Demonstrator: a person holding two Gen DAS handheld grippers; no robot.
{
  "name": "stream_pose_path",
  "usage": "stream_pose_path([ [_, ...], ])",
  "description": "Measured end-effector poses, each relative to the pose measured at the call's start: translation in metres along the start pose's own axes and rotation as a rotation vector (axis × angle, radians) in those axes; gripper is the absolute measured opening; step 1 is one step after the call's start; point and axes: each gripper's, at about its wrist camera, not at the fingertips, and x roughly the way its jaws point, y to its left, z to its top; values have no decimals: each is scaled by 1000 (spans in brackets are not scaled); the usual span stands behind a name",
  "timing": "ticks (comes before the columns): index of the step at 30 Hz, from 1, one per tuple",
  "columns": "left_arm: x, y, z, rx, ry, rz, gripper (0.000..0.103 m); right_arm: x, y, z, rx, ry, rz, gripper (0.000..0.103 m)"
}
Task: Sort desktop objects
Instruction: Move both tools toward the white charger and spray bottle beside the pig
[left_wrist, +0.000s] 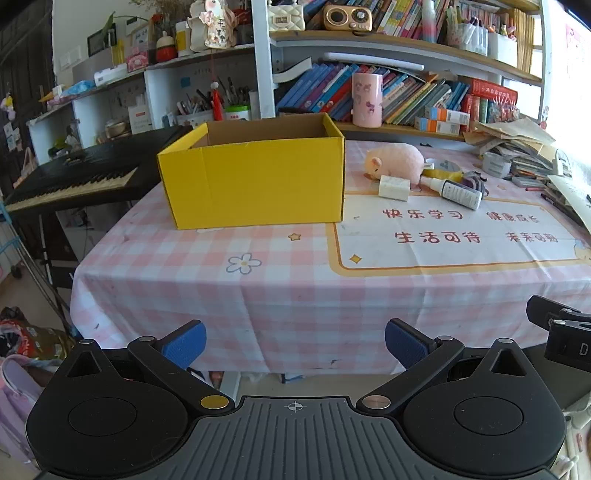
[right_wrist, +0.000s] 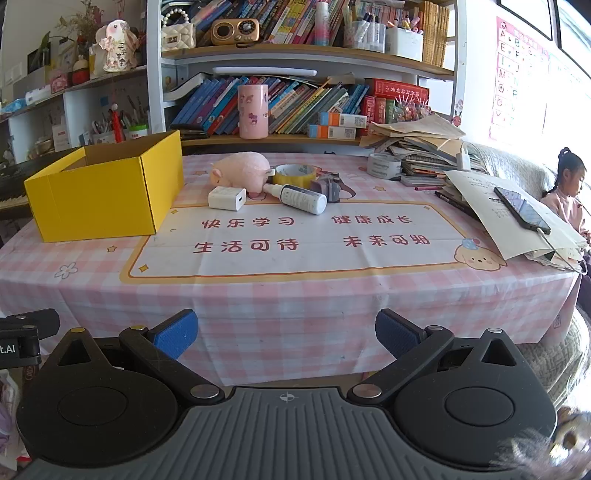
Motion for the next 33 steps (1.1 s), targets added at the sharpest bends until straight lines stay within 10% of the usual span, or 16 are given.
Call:
stream_pose_path([
  [33,9,14,1,5,38,11,103,10,13,1,-7,48,7,103],
])
